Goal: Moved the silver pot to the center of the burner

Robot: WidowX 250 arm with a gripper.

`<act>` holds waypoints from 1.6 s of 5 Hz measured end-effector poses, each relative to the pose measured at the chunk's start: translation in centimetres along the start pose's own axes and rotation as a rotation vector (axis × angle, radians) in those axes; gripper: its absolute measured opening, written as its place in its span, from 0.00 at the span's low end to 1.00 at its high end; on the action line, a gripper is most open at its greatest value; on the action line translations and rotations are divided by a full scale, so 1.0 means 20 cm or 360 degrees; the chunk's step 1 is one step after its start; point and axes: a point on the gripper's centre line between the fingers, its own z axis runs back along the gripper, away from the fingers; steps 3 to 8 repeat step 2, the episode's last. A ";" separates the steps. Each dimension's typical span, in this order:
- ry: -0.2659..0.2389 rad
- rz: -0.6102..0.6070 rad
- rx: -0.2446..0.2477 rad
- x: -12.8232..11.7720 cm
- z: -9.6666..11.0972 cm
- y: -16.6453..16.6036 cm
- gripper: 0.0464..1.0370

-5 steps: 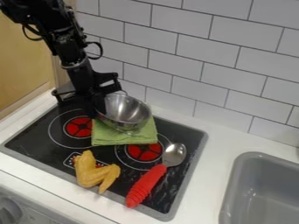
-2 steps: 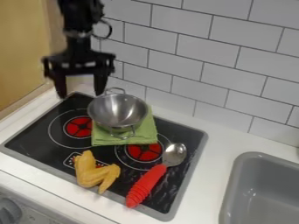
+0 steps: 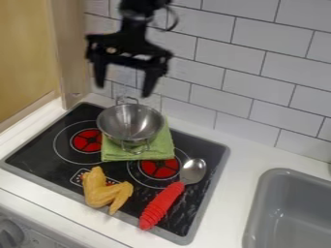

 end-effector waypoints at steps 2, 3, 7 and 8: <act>0.0085 -0.0306 -0.0213 -0.30 0.10 -0.08 0.96; 0.0085 -0.0306 -0.0213 -0.30 0.10 -0.08 0.96; 0.0085 -0.0306 -0.0213 -0.30 0.10 -0.08 0.96; 0.0085 -0.0306 -0.0213 -0.30 0.10 -0.08 0.96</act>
